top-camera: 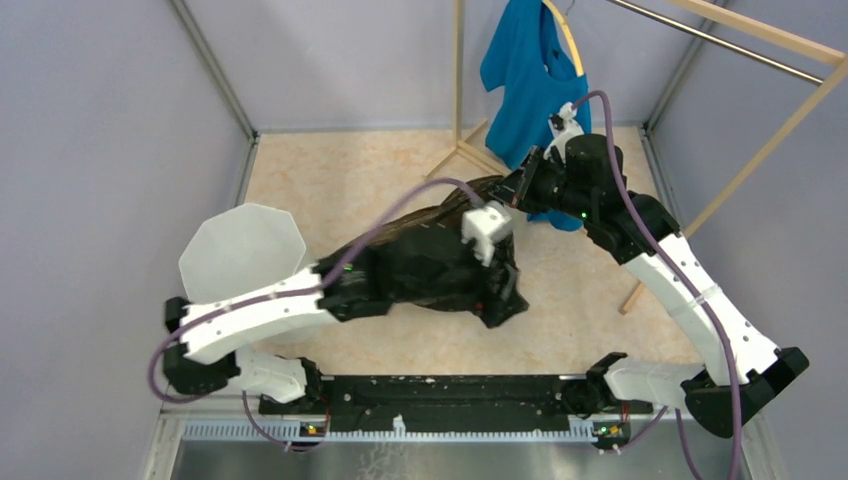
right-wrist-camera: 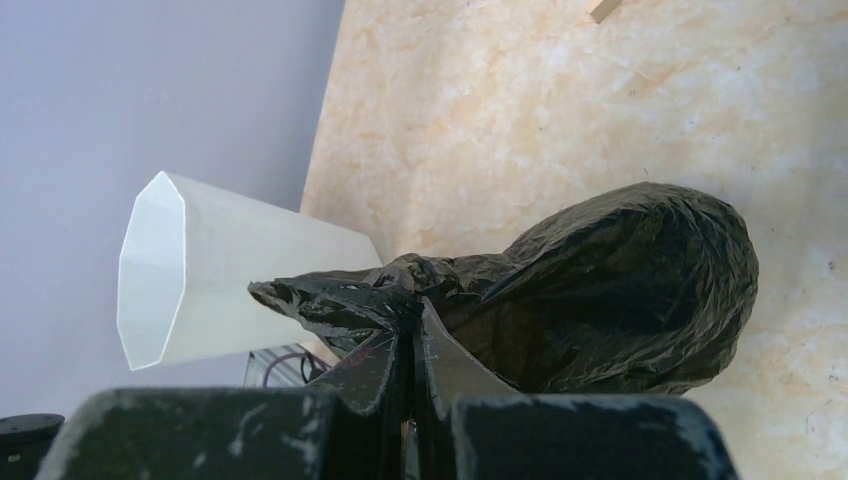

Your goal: Put the trash bags into the trash bin

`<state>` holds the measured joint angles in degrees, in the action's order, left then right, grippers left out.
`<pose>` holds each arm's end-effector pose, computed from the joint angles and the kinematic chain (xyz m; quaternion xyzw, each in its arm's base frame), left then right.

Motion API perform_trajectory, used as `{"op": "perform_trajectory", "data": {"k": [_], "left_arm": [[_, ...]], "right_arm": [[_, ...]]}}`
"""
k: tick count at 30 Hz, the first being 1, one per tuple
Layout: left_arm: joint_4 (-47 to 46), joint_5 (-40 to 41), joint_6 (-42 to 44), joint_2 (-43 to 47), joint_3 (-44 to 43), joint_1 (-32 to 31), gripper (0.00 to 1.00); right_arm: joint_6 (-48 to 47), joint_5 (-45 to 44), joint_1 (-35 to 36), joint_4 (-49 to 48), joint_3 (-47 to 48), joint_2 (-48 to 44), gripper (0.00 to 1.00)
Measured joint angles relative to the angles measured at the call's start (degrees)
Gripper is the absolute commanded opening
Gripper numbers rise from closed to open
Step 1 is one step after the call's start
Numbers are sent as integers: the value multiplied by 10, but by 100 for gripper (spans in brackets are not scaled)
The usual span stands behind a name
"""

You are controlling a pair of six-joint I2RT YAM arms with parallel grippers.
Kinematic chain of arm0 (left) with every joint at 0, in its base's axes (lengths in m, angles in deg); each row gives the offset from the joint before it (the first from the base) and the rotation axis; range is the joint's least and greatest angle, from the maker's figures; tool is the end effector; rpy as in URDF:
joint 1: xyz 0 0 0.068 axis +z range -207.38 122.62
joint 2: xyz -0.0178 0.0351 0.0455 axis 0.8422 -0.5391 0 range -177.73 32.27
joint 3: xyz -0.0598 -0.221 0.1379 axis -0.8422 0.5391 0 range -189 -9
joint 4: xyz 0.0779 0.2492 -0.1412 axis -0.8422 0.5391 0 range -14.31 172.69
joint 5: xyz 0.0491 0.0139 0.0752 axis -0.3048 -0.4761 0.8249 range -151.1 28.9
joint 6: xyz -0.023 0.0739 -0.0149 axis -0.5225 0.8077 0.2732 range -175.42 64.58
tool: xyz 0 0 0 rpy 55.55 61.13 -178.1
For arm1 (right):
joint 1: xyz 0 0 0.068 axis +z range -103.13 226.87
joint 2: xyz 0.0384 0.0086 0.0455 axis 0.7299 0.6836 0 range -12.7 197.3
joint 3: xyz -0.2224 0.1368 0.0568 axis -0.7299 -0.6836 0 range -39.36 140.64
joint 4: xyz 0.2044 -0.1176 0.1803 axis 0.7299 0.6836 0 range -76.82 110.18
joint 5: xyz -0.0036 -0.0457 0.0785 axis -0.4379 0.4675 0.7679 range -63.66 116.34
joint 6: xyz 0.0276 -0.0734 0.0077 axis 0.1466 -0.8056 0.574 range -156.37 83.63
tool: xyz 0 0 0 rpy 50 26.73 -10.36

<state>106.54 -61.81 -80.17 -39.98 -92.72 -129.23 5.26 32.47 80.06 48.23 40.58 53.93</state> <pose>0.1050 -0.3231 0.4275 0.3293 0.7466 -0.4350 0.3807 0.2554 0.1756 0.4216 0.0309 0.8266 0.3755 0.4181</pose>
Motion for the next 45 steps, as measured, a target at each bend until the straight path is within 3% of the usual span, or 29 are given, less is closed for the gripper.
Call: {"op": "perform_trajectory", "data": {"k": [4, 12, 13, 16, 20, 22, 26, 32, 38, 42, 45], "left_arm": [[13, 162, 34, -89, -10, -66, 99], [-19, 369, 56, -118, 71, -82, 96], [-25, 389, 59, -126, 77, -82, 92], [-27, 435, 56, -159, 78, -78, 64], [-14, 441, 49, -189, 71, -59, 34], [-13, 415, 49, -183, 71, -39, 22], [-37, 299, 41, -124, 106, 23, 11], [-129, 0, 16, 57, 256, 188, 6], [-174, -227, 7, 83, 280, 231, 5], [-176, -301, 6, 72, 290, 238, 1], [-180, -326, -2, 67, 303, 250, 0]], "right_arm": [[5, -3, 0, 0, 0, 1, 0], [18, -11, 0, -7, -1, 1, 0], [20, -11, 0, -10, -2, 1, 0], [21, -10, 0, -14, -5, 1, 0], [3, -7, 0, -17, -10, 1, 0], [-18, -4, 0, -17, -18, 1, 0], [-82, 4, 0, -3, -31, 2, 2], [-167, -2, 0, 19, -30, 6, 7], [-186, 6, -6, 28, 12, 39, 12], [-122, 92, -80, -10, 34, 53, 56], [-78, 163, -152, -49, 28, 60, 79]]}}
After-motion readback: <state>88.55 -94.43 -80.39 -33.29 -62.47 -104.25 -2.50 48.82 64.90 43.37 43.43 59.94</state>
